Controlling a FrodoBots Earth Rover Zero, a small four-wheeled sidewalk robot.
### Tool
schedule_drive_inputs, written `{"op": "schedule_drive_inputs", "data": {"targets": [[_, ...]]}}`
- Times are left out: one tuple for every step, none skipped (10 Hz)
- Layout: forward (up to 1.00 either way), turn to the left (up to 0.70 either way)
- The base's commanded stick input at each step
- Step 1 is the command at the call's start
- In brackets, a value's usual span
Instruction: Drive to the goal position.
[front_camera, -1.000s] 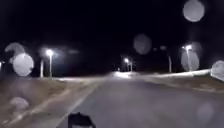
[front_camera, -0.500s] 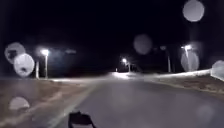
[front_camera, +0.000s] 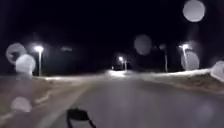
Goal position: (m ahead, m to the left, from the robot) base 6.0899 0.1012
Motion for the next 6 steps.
{"op": "schedule_drive_inputs", "data": {"targets": [[1.0, -0.1], [1.0, -0.05], [1.0, -0.02], [1.0, 0.0], [1.0, 0.0], [1.0, 0.0]]}}
